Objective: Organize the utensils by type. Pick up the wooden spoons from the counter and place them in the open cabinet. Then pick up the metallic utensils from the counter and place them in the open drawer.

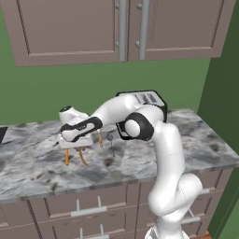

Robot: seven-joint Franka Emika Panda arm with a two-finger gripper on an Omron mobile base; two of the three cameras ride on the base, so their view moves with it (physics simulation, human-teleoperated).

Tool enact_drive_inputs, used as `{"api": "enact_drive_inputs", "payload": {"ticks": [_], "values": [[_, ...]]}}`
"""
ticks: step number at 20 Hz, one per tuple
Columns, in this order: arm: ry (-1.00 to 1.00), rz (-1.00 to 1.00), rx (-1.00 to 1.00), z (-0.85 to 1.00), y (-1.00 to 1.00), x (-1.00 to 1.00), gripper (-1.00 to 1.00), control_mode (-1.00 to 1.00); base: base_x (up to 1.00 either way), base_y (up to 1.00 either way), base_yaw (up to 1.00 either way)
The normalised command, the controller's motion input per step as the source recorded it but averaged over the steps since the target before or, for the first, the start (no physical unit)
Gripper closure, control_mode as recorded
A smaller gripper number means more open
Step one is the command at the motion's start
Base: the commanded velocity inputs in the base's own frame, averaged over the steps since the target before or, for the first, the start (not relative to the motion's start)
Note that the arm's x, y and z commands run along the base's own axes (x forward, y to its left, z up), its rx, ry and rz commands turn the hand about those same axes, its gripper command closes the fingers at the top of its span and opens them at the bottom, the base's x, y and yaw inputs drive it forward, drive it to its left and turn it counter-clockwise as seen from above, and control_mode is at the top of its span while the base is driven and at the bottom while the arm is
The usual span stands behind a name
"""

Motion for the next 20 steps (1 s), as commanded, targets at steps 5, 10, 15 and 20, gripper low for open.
{"api": "enact_drive_inputs", "payload": {"ticks": [5,10,15,20], "values": [[-0.11,-0.17,0.00,-0.05,-0.24,0.00,1.00,-1.00,0.00,0.00,0.00],[-0.17,-0.20,0.00,0.64,-0.18,0.00,1.00,-1.00,0.00,0.00,0.00],[-0.27,-0.18,0.03,0.99,-0.15,-0.17,1.00,-1.00,0.00,0.00,0.00],[-0.44,-0.24,0.19,0.64,-0.35,-0.76,1.00,-1.00,0.00,0.00,0.00]]}}
